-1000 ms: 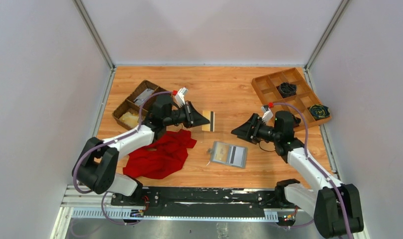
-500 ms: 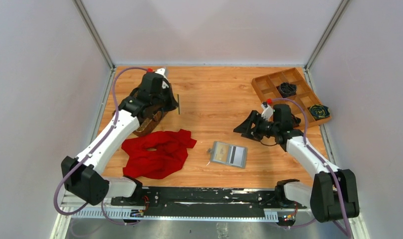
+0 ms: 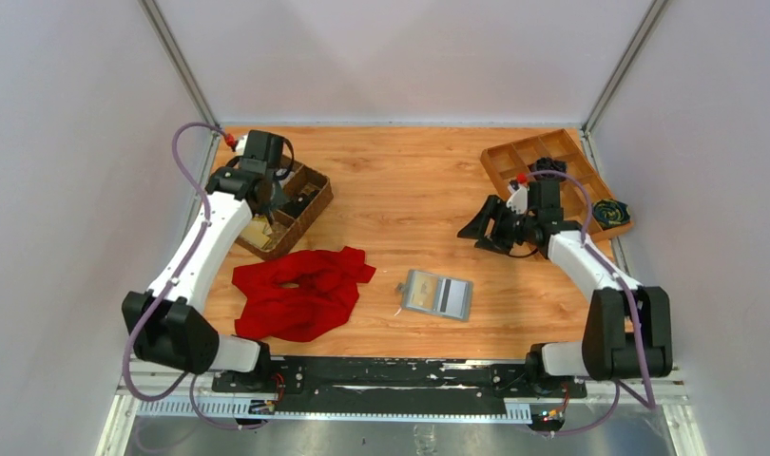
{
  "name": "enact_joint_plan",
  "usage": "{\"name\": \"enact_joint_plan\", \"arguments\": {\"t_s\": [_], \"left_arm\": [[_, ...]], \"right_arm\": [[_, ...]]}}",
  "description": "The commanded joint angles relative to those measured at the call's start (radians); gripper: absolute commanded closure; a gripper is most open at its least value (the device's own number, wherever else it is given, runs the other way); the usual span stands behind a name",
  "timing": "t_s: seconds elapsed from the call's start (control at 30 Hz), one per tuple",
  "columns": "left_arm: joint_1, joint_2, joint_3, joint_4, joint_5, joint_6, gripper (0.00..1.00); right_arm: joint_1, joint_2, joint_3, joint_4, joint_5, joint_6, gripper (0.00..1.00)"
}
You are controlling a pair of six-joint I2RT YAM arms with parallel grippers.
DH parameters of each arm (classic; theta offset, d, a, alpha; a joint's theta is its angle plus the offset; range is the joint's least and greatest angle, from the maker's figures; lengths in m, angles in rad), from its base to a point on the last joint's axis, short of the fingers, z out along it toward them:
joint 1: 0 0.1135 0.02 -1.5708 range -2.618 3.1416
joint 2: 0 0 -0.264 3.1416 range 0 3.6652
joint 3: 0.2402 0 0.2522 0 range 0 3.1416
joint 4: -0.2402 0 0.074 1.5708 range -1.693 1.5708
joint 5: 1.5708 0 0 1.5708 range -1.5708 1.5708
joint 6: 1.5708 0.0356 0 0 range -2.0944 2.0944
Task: Take the credit cards out of the card holder
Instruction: Place the credit card in the storage box.
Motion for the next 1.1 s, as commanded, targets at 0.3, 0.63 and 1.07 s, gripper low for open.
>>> {"name": "enact_joint_plan", "arguments": {"t_s": [0.3, 0.63, 1.07], "left_arm": [[0.061, 0.416, 0.217, -0.213, -0.351, -0.226, 1.0], [0.062, 0.519, 0.158, -0.271, -0.366, -0.371, 1.0], [0.061, 0.566, 0.133, -0.266, -0.297, -0.345, 0.42]], "right_arm": [[-0.025, 0.192, 0.14, -0.027, 0.0, -0.033, 0.35], [-0.026, 0.239, 0.154, -0.012, -0.034, -0.021, 0.36], [-0.026, 0.173, 0.122, -0.001, -0.053, -0.013, 0.35]]}}
